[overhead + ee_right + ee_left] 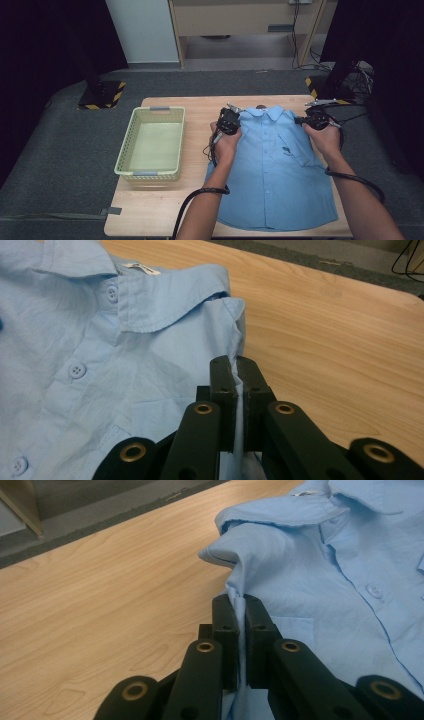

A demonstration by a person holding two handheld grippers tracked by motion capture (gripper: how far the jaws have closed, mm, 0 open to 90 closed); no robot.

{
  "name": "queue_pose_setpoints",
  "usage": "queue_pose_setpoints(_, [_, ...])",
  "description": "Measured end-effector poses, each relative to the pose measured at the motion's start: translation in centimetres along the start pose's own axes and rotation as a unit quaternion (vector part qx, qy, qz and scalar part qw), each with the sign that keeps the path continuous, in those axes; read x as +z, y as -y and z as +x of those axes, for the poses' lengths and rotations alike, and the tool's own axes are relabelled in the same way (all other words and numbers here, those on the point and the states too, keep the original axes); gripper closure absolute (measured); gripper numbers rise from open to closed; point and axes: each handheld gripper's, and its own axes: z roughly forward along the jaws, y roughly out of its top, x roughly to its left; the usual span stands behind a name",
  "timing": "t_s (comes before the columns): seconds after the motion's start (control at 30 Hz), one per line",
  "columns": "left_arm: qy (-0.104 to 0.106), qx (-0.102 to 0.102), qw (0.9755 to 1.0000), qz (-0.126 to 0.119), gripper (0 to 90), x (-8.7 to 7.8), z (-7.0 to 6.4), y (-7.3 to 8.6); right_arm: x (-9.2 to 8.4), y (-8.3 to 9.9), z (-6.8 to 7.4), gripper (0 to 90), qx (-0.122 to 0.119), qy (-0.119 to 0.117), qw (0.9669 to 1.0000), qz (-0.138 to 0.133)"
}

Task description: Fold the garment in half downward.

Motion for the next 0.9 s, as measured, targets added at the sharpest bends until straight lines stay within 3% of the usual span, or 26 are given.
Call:
queue_pose_setpoints(0.53, [-0.016, 0.004, 0.9998, -0.014, 87.4, -0.3, 1.2, -0.7, 0.4, -1.4, 0.3, 88.0, -0.002, 0.007, 0.9999, -0.007])
queue_pose_setpoints(0.9, [-0.039, 0.01, 0.9983, -0.041, 87.4, -2.0, 2.2, -1.9, 0.0, -4.0, 1.4, 87.9, -0.018, 0.011, 0.9993, -0.031])
